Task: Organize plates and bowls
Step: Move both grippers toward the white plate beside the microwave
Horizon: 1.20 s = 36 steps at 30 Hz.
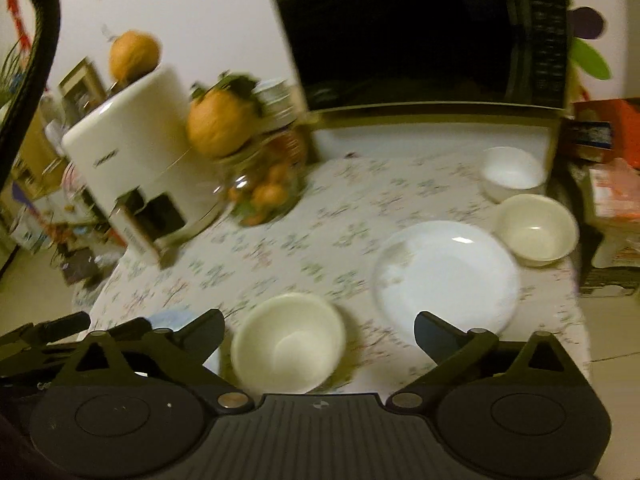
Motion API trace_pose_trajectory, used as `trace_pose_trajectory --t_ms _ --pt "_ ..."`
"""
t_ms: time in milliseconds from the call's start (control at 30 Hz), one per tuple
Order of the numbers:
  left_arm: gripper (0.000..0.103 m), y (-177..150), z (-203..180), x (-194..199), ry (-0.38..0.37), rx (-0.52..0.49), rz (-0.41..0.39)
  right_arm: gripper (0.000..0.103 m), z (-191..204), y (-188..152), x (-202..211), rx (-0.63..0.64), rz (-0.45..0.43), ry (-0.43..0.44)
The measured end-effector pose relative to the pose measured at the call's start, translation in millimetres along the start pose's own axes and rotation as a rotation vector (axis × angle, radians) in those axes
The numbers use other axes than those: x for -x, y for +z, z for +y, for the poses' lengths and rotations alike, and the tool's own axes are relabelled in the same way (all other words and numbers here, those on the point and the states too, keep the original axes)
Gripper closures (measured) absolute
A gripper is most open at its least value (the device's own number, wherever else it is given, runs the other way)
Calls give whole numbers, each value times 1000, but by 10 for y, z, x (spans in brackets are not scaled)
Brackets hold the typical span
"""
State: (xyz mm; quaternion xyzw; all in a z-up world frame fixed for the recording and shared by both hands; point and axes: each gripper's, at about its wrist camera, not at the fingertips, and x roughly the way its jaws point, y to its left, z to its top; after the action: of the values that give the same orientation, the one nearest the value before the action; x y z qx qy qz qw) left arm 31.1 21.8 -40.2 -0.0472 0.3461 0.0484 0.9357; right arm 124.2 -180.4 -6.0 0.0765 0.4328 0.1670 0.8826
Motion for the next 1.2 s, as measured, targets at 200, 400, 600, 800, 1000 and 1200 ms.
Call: trace_pose_trajectory --t_ms 200,400,600,800,1000,1200 --pt "0 127 -291 -87 -43 -47 11 2 -281 66 124 -44 -36 -51" --pt "0 235 -581 -243 -58 -97 12 2 -461 88 149 -66 -50 -93" --pt "0 317 -750 -484 -105 -90 49 2 -670 110 89 -106 -35 -144" --pt "0 386 -792 -715 -114 -74 83 2 -889 113 54 -137 -22 -159" --pt "0 448 -806 -935 -112 -52 110 2 -1192 120 10 -289 -14 -139" --pt "2 467 -890 -1146 -229 -20 155 7 -1299 84 -189 -398 33 -98"
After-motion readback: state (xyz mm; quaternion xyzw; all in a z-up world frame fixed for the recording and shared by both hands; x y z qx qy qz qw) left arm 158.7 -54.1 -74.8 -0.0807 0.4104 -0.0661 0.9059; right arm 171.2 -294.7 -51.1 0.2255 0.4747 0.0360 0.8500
